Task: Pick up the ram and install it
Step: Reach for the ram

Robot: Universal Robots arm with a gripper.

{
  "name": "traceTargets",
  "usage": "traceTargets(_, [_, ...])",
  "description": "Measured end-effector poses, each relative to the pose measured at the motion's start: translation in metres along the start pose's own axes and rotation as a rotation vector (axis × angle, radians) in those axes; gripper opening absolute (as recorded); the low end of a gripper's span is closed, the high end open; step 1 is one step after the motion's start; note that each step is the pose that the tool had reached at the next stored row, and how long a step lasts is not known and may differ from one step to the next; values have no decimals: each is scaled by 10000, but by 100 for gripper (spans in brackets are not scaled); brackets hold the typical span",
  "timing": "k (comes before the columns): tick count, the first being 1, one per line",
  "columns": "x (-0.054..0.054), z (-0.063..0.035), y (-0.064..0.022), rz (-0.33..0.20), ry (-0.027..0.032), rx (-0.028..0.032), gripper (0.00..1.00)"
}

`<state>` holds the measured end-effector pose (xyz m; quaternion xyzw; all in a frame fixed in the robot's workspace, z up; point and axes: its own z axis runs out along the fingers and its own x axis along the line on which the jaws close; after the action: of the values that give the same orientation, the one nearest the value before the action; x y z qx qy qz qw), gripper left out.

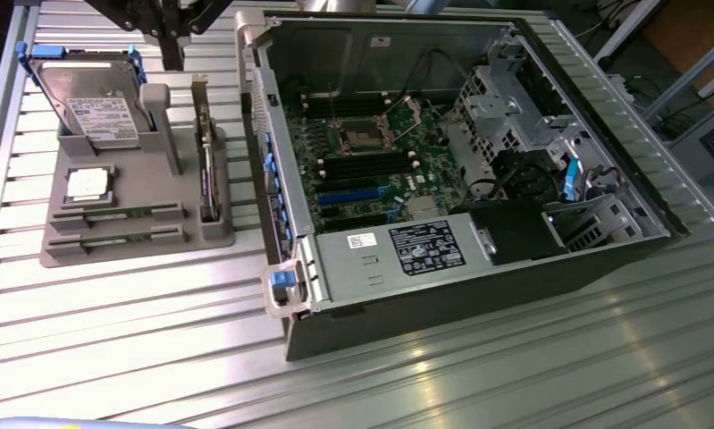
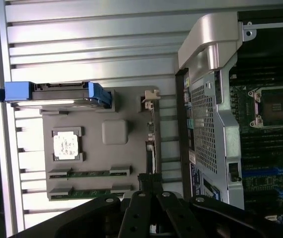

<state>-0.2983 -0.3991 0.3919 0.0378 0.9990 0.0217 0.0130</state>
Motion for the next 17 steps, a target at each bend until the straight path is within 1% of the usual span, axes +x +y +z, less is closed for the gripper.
traceTargets(9, [117, 0, -9, 0, 0, 0, 10])
traceTargets(17, [260, 0, -20, 0, 0, 0, 10])
